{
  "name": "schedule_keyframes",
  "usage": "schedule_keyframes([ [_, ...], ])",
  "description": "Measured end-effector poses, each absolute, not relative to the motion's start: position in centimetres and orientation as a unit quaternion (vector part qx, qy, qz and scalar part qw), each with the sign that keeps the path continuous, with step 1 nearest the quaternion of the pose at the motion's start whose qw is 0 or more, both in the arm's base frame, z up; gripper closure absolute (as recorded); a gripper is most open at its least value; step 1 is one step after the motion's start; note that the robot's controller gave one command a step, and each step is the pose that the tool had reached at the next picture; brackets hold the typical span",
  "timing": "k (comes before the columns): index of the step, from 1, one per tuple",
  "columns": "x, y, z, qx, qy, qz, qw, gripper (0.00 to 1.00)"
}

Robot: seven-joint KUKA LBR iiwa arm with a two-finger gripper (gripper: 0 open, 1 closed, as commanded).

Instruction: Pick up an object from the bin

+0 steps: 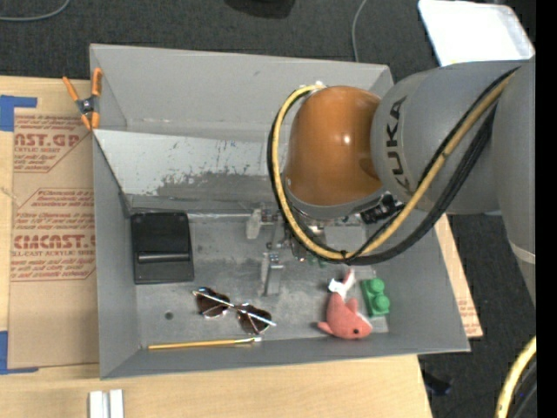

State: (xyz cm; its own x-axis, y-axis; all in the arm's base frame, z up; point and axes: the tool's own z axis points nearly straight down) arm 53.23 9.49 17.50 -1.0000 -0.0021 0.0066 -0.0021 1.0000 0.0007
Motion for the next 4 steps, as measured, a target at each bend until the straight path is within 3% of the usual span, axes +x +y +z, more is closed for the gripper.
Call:
schedule_keyframes([
  [1,53.4,9.4,18.0,0.0,-1.0,-0.001,-0.001,0.0],
  [2,50.3,10.9,10.5,-0.049,-0.999,-0.001,-0.001,0.0],
  [3,48.9,11.5,9.0,-0.05,-0.999,-0.001,-0.001,0.0],
  [4,48.3,14.7,10.0,-0.071,-0.997,-0.002,0.002,0.0],
])
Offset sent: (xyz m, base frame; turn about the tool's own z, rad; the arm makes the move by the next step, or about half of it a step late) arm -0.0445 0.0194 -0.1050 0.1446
